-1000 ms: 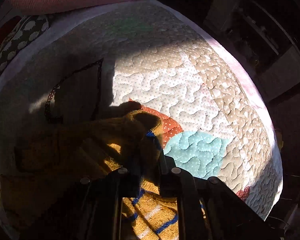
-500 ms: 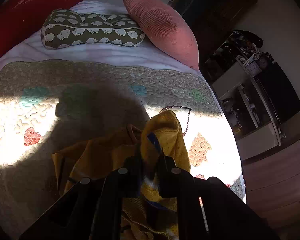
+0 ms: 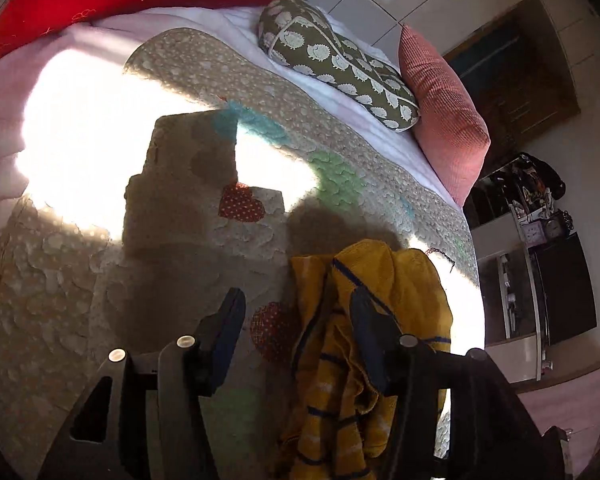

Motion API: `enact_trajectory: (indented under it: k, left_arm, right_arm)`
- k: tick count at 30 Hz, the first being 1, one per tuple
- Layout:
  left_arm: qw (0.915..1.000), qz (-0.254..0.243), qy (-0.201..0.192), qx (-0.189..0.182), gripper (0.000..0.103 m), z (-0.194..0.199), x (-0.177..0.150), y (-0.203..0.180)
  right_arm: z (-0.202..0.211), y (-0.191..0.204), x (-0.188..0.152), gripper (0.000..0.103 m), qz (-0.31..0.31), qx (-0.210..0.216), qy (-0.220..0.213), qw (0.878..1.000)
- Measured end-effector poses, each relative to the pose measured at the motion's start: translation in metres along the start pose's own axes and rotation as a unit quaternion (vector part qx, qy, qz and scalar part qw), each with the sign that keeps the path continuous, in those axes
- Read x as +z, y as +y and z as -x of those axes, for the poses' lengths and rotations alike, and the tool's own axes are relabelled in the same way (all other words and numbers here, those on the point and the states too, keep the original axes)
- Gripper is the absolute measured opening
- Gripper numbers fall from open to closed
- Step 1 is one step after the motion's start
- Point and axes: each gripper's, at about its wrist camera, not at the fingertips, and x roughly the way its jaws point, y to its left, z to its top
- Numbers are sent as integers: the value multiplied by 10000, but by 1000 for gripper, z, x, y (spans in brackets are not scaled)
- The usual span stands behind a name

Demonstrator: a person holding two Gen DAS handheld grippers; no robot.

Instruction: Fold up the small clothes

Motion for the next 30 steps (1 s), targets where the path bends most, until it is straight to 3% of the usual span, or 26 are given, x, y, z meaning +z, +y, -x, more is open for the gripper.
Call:
enact_trajectory:
  k: [2,7,10,13,15,18,19,21,22,26,30]
  left_arm:
    - [10000,-13,-66,38,52,10,-15,7]
    - [9994,-150,-317,36,52,34,-65,4]
    - [9987,-93,-493,-61,52,47,-92,-6]
    - [9967,-286,-752,91,56,56,-111,-25]
    - [9956,-526,-735,257,71,50,-120,-38]
    - [9941,-824,-549,435,74,31,-133,-47]
    - [9941,-888,-445,427,72,24,-136,-47]
    - [9947,-868,-226,496,27,11,-138,-42]
    - [9954,-740,-50,600,9,3,-136,-35]
    - [9995,122,158,240,5,-7,-129,4]
    - [9996,219,118,150,5,-8,-135,10]
  right_arm:
    - [19,-7,8,59,-73,-90,-205,9997]
    - [21,-18,51,59,-18,-961,-223,9951]
    - [-7,-36,93,59,-35,-1050,53,9945]
    - [-50,-59,129,59,-145,-1214,587,9908]
    - [-80,-77,135,59,-336,-1245,1101,9855]
    - [-117,-86,130,59,-314,-1502,1620,9748]
    - [-123,-87,127,56,-299,-1536,1681,9733]
    - [-126,-86,127,7,-298,-1571,1643,9734]
    - [-125,-85,129,7,-287,-1561,1621,9739]
    - [-119,-78,150,5,-22,-1874,1279,9739]
    - [-118,-85,173,1,-229,-1886,1004,9766]
